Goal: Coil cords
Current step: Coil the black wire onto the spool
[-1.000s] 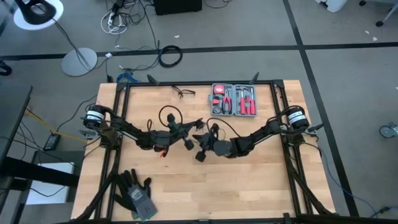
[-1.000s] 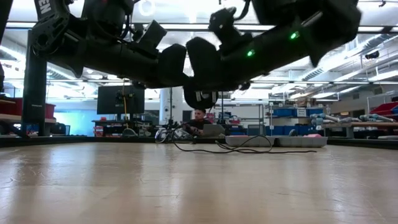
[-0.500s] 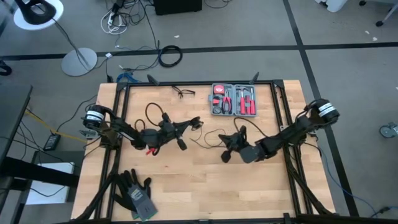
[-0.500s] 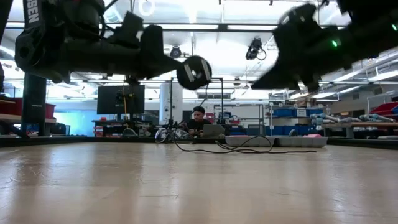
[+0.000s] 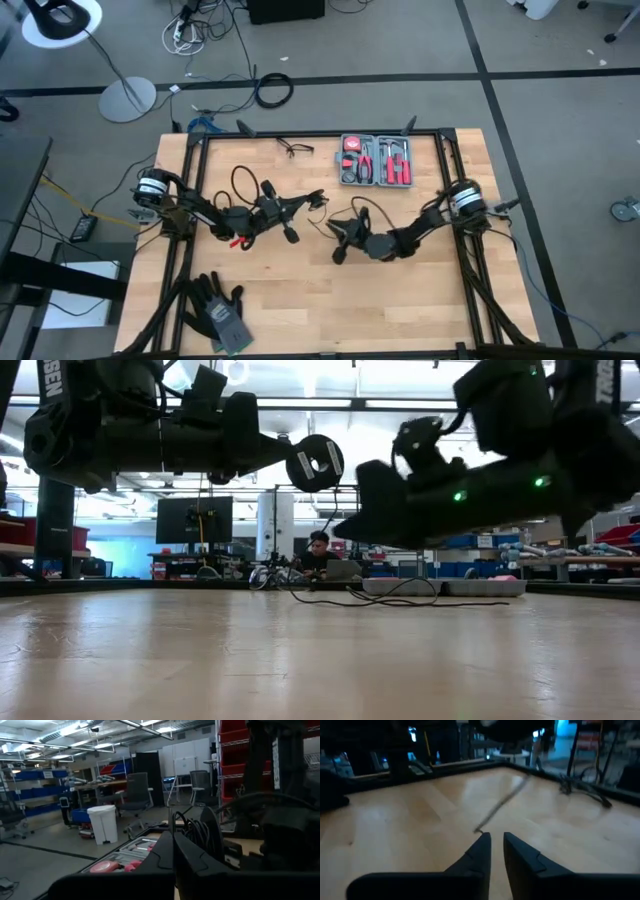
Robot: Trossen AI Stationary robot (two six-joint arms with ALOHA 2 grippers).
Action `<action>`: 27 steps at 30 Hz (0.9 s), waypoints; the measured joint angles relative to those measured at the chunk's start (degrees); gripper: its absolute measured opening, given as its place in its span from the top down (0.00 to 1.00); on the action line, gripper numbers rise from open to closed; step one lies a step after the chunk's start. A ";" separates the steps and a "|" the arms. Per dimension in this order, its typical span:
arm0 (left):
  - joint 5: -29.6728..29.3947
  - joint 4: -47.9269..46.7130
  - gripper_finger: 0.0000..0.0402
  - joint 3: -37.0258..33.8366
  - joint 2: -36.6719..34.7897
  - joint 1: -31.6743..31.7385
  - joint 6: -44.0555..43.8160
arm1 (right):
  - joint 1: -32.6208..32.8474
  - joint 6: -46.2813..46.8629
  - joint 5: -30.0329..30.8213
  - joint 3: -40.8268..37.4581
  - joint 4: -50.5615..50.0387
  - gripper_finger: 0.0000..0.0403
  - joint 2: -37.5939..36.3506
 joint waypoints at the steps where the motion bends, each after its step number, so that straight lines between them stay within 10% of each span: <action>1: 0.01 0.01 1.00 0.00 0.00 0.00 0.00 | -0.07 -1.41 -0.04 0.73 1.35 0.85 1.23; 15: -0.12 0.17 1.00 0.02 0.00 0.04 2.81 | -2.73 -0.90 -2.35 5.05 7.37 0.79 6.11; 27: -0.95 0.23 1.00 0.08 0.00 0.02 1.79 | -4.35 3.99 -7.32 6.44 2.61 0.99 6.09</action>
